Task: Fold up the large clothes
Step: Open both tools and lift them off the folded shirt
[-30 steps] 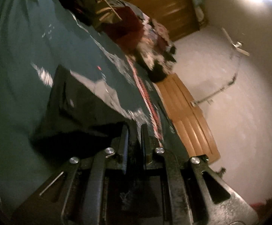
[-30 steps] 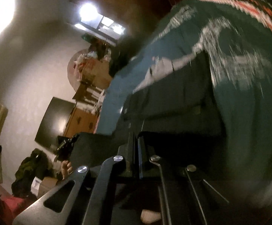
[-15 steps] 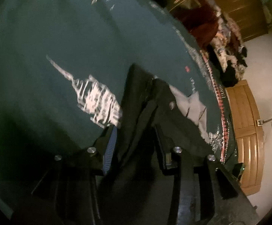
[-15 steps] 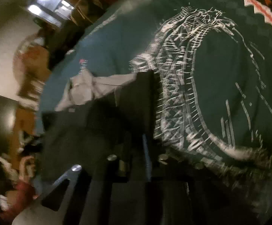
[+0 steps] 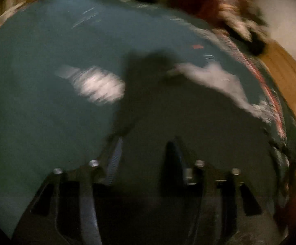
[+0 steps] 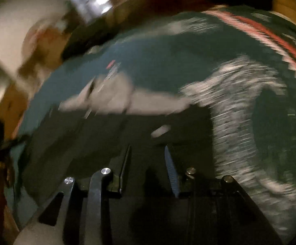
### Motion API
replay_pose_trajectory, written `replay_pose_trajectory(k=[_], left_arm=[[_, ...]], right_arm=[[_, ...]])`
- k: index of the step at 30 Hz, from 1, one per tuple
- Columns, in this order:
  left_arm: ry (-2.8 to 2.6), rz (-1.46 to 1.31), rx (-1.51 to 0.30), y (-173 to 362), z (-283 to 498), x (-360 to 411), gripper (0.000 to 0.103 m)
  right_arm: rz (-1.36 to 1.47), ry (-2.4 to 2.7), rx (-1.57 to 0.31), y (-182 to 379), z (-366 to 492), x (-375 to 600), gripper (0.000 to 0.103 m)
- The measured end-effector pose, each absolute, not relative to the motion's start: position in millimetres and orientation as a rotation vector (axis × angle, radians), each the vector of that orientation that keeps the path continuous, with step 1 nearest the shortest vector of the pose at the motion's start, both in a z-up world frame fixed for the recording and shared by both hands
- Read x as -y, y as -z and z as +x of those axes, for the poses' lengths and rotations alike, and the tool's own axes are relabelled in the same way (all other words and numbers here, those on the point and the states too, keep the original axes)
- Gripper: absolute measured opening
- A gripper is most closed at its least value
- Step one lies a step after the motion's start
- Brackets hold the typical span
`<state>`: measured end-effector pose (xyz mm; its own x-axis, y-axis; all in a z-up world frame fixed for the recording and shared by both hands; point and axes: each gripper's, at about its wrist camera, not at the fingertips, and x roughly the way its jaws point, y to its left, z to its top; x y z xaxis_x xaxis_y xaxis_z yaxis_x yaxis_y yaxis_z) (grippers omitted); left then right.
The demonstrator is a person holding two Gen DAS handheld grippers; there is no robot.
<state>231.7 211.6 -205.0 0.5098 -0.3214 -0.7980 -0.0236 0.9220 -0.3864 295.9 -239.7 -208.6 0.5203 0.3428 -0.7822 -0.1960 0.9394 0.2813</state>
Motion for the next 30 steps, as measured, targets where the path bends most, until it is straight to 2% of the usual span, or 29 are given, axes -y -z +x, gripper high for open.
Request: replay_pose_trajectory(k=[3, 8, 10, 14, 18, 21, 23, 25, 26, 27, 28, 29, 30], left_arm=[[0.120, -0.437, -0.994, 197, 211, -236, 0.044], [0.159, -0.501, -0.862, 169, 184, -252, 0.053], [0.147, -0.511, -0.862, 173, 185, -249, 0.054], [0.151, -0.517, -0.879, 169, 184, -241, 0.054], [0.256, -0.435, -0.885, 155, 200, -210, 0.054], [0.278, -0.387, -0.948, 167, 221, -190, 0.055], [0.202, -0.396, -1.011, 191, 230, -198, 0.042], [0.179, -0.462, -0.993, 203, 226, -219, 0.012], [0.166, -0.478, -0.985, 203, 222, -227, 0.009], [0.148, -0.488, -0.973, 201, 217, -235, 0.009], [0.118, -0.484, -0.964, 198, 212, -241, 0.014], [0.036, -0.454, -0.972, 194, 205, -248, 0.023], [0.013, -0.463, -0.964, 190, 197, -256, 0.037]], right_arm=[[-0.041, -0.301, -1.088, 235, 287, 188, 0.041], [-0.085, -0.337, -0.908, 194, 252, 137, 0.041], [-0.075, -0.399, -0.875, 199, 249, 106, 0.041], [-0.117, -0.439, -0.956, 256, 266, 56, 0.046], [-0.116, -0.431, -0.899, 258, 267, 54, 0.049], [-0.079, -0.427, -0.920, 250, 264, 58, 0.052], [-0.050, -0.423, -0.905, 236, 254, 64, 0.052], [-0.047, -0.412, -0.865, 226, 243, 69, 0.052], [-0.055, -0.405, -0.848, 223, 237, 72, 0.055], [-0.076, -0.400, -0.850, 227, 231, 74, 0.065], [-0.096, -0.400, -0.878, 233, 225, 74, 0.070], [-0.111, -0.407, -0.936, 251, 224, 74, 0.072], [-0.104, -0.411, -0.925, 252, 221, 76, 0.073]])
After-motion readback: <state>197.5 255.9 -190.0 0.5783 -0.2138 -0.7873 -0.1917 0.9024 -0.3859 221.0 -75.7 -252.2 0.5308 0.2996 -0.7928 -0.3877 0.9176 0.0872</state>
